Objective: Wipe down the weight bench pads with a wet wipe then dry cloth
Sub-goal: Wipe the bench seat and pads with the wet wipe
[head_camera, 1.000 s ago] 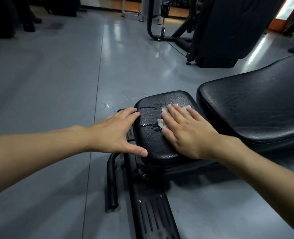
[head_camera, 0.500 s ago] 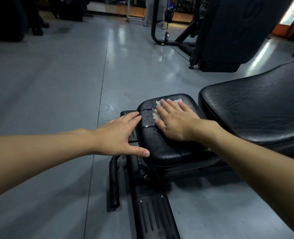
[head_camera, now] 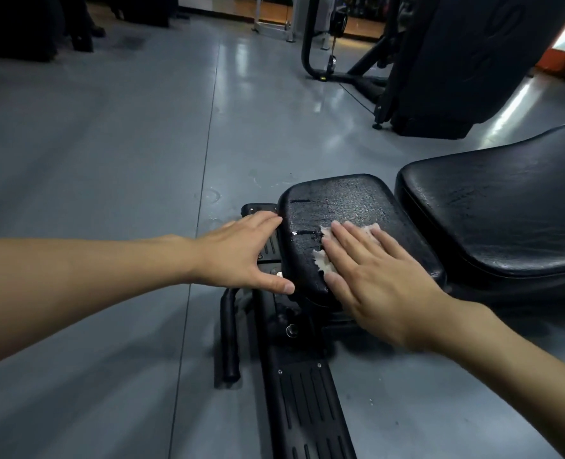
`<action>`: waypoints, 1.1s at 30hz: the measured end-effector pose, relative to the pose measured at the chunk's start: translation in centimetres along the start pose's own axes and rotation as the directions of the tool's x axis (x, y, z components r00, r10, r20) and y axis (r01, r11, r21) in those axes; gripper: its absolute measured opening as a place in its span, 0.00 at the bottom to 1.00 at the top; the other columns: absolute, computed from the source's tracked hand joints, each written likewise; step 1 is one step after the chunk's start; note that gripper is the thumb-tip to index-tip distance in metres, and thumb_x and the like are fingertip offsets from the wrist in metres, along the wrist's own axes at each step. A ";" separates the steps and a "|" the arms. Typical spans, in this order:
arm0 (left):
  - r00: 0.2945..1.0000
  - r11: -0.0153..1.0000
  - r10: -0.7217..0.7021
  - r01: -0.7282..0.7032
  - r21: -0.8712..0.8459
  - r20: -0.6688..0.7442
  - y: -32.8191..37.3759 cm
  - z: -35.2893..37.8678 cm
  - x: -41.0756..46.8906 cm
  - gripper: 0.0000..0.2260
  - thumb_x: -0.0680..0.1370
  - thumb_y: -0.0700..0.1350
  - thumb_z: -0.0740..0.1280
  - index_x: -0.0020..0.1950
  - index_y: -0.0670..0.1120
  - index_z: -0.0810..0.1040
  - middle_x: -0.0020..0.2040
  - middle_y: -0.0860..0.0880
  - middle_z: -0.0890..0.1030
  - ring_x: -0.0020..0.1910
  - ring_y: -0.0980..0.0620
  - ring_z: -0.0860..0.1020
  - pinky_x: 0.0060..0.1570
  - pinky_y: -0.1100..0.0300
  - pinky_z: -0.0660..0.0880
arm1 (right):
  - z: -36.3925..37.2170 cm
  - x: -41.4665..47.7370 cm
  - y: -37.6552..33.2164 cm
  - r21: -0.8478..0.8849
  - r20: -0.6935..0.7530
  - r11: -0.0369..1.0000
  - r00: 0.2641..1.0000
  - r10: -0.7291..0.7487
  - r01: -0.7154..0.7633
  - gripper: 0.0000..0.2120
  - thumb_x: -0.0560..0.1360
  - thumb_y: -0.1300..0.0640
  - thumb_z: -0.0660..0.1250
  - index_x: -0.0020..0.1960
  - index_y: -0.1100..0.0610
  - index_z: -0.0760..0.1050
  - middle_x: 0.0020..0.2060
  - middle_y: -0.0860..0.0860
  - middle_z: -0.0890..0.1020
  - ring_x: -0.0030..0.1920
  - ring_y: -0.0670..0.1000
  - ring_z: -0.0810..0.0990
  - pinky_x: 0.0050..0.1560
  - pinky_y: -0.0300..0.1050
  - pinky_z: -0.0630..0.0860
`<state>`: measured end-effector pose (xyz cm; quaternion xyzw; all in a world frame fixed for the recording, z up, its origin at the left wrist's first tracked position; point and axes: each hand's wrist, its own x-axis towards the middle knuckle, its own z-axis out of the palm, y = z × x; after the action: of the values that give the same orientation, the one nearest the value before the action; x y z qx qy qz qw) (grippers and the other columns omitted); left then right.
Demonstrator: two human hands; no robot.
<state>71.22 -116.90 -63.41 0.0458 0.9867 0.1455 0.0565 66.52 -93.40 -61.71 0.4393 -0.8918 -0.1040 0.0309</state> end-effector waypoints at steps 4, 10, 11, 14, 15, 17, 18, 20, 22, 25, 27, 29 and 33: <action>1.000 1.000 -0.003 0.003 -0.010 -0.017 0.3 0.1 0.1 0.52 0.68 0.71 0.67 0.80 0.44 0.49 0.80 0.50 0.50 0.78 0.52 0.52 0.74 0.59 0.51 | -0.2 4.7 0.5 0.047 0.062 0.998 0.998 0.033 -0.036 0.34 0.79 0.40 0.33 0.81 0.55 0.45 0.81 0.53 0.46 0.80 0.51 0.43 0.78 0.55 0.42; 0.999 0.999 -0.032 0.032 -0.038 0.001 0.4 0.3 -0.1 0.51 0.69 0.70 0.67 0.80 0.46 0.46 0.81 0.51 0.46 0.78 0.53 0.49 0.74 0.60 0.48 | 0.0 13.9 1.8 0.066 0.089 0.993 0.992 0.088 -0.094 0.29 0.83 0.43 0.43 0.80 0.55 0.50 0.80 0.54 0.50 0.80 0.52 0.46 0.77 0.58 0.43; 0.999 0.998 -0.039 0.040 -0.055 0.008 0.5 0.3 -0.1 0.52 0.69 0.70 0.67 0.80 0.46 0.45 0.81 0.51 0.45 0.78 0.54 0.49 0.74 0.60 0.48 | 0.0 15.0 1.9 0.069 0.083 0.993 0.992 0.094 -0.100 0.29 0.83 0.43 0.44 0.80 0.55 0.52 0.80 0.53 0.52 0.80 0.52 0.47 0.77 0.58 0.44; 0.998 0.993 -0.056 0.055 -0.100 0.001 0.5 0.4 -0.2 0.52 0.68 0.70 0.67 0.81 0.47 0.45 0.81 0.53 0.45 0.78 0.54 0.50 0.75 0.59 0.50 | 0.0 16.3 1.7 0.077 0.077 0.991 0.992 0.103 -0.109 0.28 0.82 0.44 0.44 0.78 0.54 0.57 0.79 0.53 0.55 0.79 0.52 0.49 0.77 0.58 0.45; 0.998 0.991 -0.061 0.060 -0.119 -0.004 0.5 0.5 -0.2 0.52 0.68 0.69 0.68 0.81 0.47 0.46 0.81 0.53 0.46 0.78 0.54 0.50 0.75 0.59 0.51 | 0.0 15.8 1.5 0.071 0.083 0.992 0.992 0.099 -0.105 0.28 0.82 0.44 0.44 0.78 0.55 0.56 0.79 0.53 0.55 0.79 0.52 0.49 0.77 0.58 0.44; 0.997 0.983 -0.072 0.069 -0.173 -0.013 0.4 0.9 -0.3 0.52 0.68 0.68 0.69 0.80 0.47 0.46 0.81 0.53 0.47 0.78 0.55 0.51 0.75 0.60 0.52 | -0.2 13.7 0.9 0.064 0.100 0.994 0.992 0.078 -0.084 0.29 0.83 0.43 0.43 0.80 0.55 0.50 0.80 0.52 0.50 0.80 0.52 0.46 0.77 0.58 0.42; 0.997 0.976 -0.079 0.074 -0.204 -0.015 0.3 1.2 -0.3 0.52 0.68 0.68 0.70 0.80 0.48 0.46 0.81 0.54 0.47 0.78 0.55 0.51 0.74 0.61 0.52 | -0.4 12.1 0.4 0.068 0.109 0.996 0.993 0.051 -0.059 0.30 0.83 0.43 0.42 0.81 0.55 0.48 0.81 0.52 0.48 0.80 0.51 0.44 0.78 0.57 0.41; 0.996 0.963 -0.086 0.081 -0.255 -0.010 0.3 1.5 -0.4 0.53 0.67 0.67 0.70 0.80 0.47 0.45 0.81 0.54 0.46 0.78 0.55 0.50 0.73 0.64 0.51 | -0.5 8.2 -0.7 0.057 0.073 0.998 0.997 -0.021 0.017 0.33 0.80 0.41 0.37 0.81 0.57 0.48 0.81 0.53 0.49 0.80 0.52 0.46 0.78 0.57 0.43; 0.996 0.961 -0.084 0.074 -0.267 -0.026 0.3 1.7 -0.3 0.54 0.65 0.69 0.69 0.80 0.46 0.46 0.81 0.53 0.47 0.78 0.55 0.51 0.72 0.65 0.51 | 0.0 4.2 -1.4 0.034 -0.035 0.995 0.995 -0.097 0.098 0.37 0.78 0.41 0.38 0.78 0.60 0.58 0.78 0.57 0.59 0.78 0.56 0.56 0.77 0.60 0.53; 0.995 0.964 -0.072 0.052 -0.259 -0.068 0.3 1.6 0.0 0.56 0.61 0.70 0.67 0.80 0.45 0.50 0.80 0.52 0.50 0.77 0.54 0.55 0.69 0.67 0.53 | 0.7 0.5 -1.6 0.017 -0.080 0.990 0.987 -0.138 0.139 0.32 0.80 0.43 0.46 0.75 0.60 0.65 0.75 0.58 0.67 0.76 0.58 0.64 0.73 0.62 0.61; 0.995 0.962 -0.070 0.047 -0.268 -0.076 0.2 1.6 0.1 0.56 0.60 0.70 0.67 0.80 0.45 0.51 0.80 0.52 0.51 0.77 0.53 0.56 0.69 0.67 0.54 | 0.4 -0.4 -1.7 0.045 -0.088 0.992 0.990 -0.113 0.117 0.31 0.80 0.43 0.44 0.78 0.57 0.60 0.77 0.56 0.62 0.78 0.57 0.59 0.74 0.64 0.58; 0.995 0.961 -0.064 0.041 -0.273 -0.077 0.1 1.6 0.0 0.55 0.61 0.70 0.68 0.80 0.46 0.51 0.80 0.52 0.52 0.77 0.54 0.56 0.71 0.65 0.54 | 0.2 -0.3 -1.8 0.046 -0.116 0.993 0.987 -0.107 0.113 0.31 0.81 0.43 0.43 0.78 0.56 0.61 0.78 0.56 0.61 0.78 0.56 0.59 0.75 0.63 0.56; 0.996 0.960 -0.066 0.044 -0.277 -0.068 -0.3 1.7 0.0 0.51 0.66 0.64 0.73 0.80 0.46 0.51 0.80 0.52 0.51 0.78 0.56 0.53 0.69 0.70 0.49 | 0.0 2.4 -1.9 0.033 -0.037 0.992 0.992 -0.119 0.120 0.32 0.80 0.43 0.41 0.77 0.58 0.62 0.77 0.56 0.62 0.78 0.55 0.59 0.76 0.59 0.57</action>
<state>71.43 -116.72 -65.09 0.0044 0.9592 0.2812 0.0284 66.50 -96.39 -62.23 0.4942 -0.8648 -0.0824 0.0325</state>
